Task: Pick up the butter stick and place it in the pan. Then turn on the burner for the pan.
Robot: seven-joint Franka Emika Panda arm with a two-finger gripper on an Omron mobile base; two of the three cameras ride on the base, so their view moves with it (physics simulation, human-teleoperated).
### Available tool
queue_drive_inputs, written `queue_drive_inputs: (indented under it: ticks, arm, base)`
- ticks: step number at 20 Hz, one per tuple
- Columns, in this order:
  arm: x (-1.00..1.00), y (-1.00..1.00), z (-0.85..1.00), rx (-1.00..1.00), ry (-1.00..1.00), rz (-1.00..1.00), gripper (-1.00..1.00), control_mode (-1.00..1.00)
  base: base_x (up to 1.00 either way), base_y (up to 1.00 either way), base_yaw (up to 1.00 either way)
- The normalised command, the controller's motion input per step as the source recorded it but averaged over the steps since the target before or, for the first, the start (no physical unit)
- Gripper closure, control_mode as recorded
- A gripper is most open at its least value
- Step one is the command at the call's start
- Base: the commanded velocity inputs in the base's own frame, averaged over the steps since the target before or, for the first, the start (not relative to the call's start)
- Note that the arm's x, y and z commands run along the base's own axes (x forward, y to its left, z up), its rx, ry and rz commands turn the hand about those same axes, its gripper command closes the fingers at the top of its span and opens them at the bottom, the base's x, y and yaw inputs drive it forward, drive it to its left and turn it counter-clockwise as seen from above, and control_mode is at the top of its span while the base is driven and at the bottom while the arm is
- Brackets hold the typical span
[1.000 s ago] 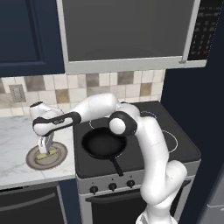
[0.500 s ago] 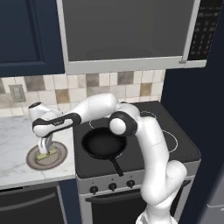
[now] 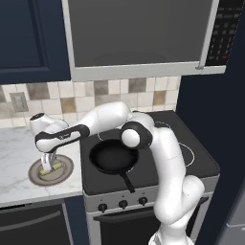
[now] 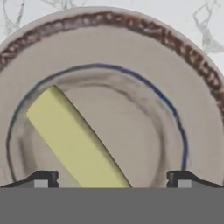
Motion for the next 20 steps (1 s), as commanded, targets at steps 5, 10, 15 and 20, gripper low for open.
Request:
queue_drive_inputs:
  ticks: [5,10,15,20]
  arm:
    - [-0.13,-0.01,0.00,0.04,0.00,0.00,-1.00,-1.00]
    - [-0.02,-0.04,-0.06,0.07,0.00,0.00,-1.00,-1.00]
    - [-0.04,-0.05,-0.17,0.06,0.00,0.00,-1.00,-1.00]
    - [-0.03,-0.03,-0.41,0.02,0.00,0.00,-1.00,-1.00]
  base:
    - [0.00,0.00,0.00]
    - [0.00,0.00,0.00]
    - [0.00,0.00,0.00]
    - [0.00,0.00,0.00]
